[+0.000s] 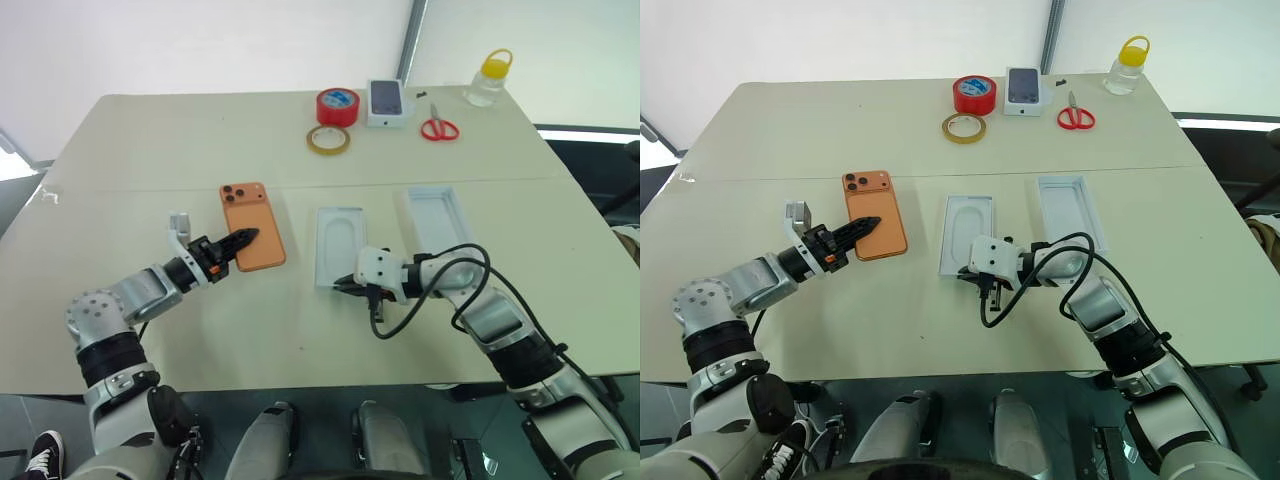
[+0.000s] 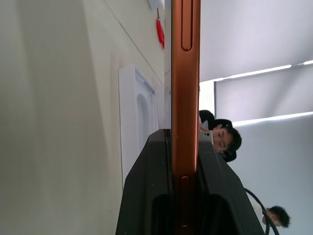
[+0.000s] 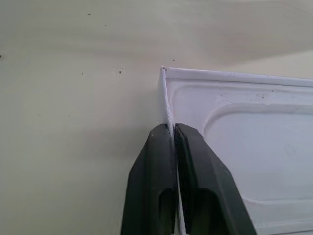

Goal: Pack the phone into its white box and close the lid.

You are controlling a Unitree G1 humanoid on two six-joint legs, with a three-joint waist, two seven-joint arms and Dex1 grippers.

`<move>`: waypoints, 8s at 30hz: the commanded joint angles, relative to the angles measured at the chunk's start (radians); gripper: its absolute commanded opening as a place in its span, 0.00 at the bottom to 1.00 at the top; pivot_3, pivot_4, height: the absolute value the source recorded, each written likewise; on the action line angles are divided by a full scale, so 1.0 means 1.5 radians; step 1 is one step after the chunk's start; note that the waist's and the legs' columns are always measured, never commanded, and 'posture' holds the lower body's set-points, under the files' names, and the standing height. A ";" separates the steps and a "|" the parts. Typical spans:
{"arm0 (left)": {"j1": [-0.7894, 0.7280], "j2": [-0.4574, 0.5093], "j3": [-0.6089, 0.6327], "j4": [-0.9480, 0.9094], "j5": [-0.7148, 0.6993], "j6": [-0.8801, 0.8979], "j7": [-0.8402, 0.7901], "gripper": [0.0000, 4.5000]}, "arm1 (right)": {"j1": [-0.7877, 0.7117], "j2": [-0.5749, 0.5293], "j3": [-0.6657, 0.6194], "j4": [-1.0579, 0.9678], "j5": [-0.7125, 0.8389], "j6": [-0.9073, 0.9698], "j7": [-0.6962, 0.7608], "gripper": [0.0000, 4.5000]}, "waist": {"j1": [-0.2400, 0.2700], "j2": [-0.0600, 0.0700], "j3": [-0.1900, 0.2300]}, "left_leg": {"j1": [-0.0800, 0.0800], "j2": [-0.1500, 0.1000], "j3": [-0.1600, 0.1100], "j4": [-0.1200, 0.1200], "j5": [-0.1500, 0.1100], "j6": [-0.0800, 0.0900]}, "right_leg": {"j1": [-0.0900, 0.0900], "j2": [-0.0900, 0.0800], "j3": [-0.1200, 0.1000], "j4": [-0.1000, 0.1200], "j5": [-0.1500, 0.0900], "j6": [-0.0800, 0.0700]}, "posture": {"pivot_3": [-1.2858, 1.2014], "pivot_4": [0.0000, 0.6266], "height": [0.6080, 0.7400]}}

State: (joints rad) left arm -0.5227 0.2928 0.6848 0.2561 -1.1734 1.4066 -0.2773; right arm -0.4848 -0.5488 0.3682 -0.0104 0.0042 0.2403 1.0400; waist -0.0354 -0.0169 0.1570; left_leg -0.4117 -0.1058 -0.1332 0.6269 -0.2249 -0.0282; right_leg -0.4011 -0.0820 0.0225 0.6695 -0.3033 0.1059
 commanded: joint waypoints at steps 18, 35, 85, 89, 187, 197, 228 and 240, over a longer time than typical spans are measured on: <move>0.006 -0.043 -0.050 -0.059 -0.067 -0.038 0.012 0.00 | 0.012 0.080 0.064 -0.124 -0.007 0.111 -0.046 0.33 | 0.013 0.000 0.000 | 0.000 0.000 0.000 0.001 0.000 0.000 | 0.000 0.000 0.000 0.000 0.000 0.000 | 0.52 0.24 1.00; 0.030 -0.049 -0.174 -0.069 -0.051 -0.032 -0.011 0.00 | 0.006 -0.074 -0.090 -0.015 0.058 0.061 -0.001 1.00 | 0.011 0.000 0.000 | 0.000 0.000 0.000 0.000 0.000 0.001 | 0.002 0.000 0.000 -0.002 0.000 0.000 | 0.52 0.24 1.00; -0.027 -0.023 -0.576 -0.097 0.411 -0.306 -0.151 0.01 | -0.056 -0.003 -0.058 0.103 -0.047 -0.039 -0.067 0.00 | 0.023 0.001 0.000 | 0.001 -0.001 0.000 0.001 0.000 0.001 | 0.004 -0.001 -0.001 -0.003 0.000 0.000 | 0.52 0.24 1.00; -0.055 -0.070 -0.588 -0.075 0.428 -0.302 -0.176 0.01 | -0.044 -0.033 -0.075 0.098 -0.049 -0.039 -0.068 0.00 | 0.033 0.001 0.000 | 0.001 -0.002 0.000 0.002 -0.001 0.002 | 0.005 -0.001 -0.001 -0.004 0.000 0.000 | 0.52 0.24 1.00; 0.133 0.208 -0.411 -0.207 0.465 -0.824 -0.615 0.99 | -0.094 -0.085 -0.259 -0.131 0.152 0.777 -0.338 1.00 | 0.013 0.003 0.002 | 0.001 0.000 0.000 0.000 -0.003 0.006 | 0.003 -0.001 -0.001 -0.003 0.000 0.000 | 0.52 0.24 1.00; 0.156 0.195 -0.416 -0.231 0.470 -0.825 -0.576 0.99 | -0.148 -0.095 -0.197 -0.058 0.152 0.789 -0.342 1.00 | 0.012 0.003 0.002 | 0.001 0.000 0.000 0.000 -0.003 0.006 | 0.003 -0.001 -0.001 -0.003 0.000 0.000 | 0.52 0.24 1.00; 0.162 0.168 -0.435 -0.237 0.474 -0.830 -0.527 0.99 | -0.295 -0.068 -0.115 0.127 0.135 0.812 -0.382 1.00 | 0.012 0.004 0.003 | 0.000 0.000 0.001 0.000 -0.003 0.006 | 0.002 -0.001 -0.001 -0.003 0.000 0.000 | 0.52 0.24 1.00; 0.176 0.151 -0.440 -0.250 0.476 -0.835 -0.506 0.99 | -0.318 -0.078 -0.079 0.163 0.124 0.805 -0.376 1.00 | 0.012 0.004 0.003 | 0.000 0.000 0.001 0.000 -0.003 0.006 | 0.002 -0.001 -0.001 -0.003 0.000 0.000 | 0.52 0.24 1.00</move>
State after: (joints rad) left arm -0.2639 0.5182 0.0182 -0.0829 -0.4581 0.1690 -1.0405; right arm -0.9232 -0.6502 0.2524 0.2313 0.2008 1.4614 0.4735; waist -0.0170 -0.0109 0.1612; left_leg -0.4110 -0.1064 -0.1324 0.6267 -0.2300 -0.0188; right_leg -0.3980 -0.0838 0.0218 0.6654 -0.3033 0.1055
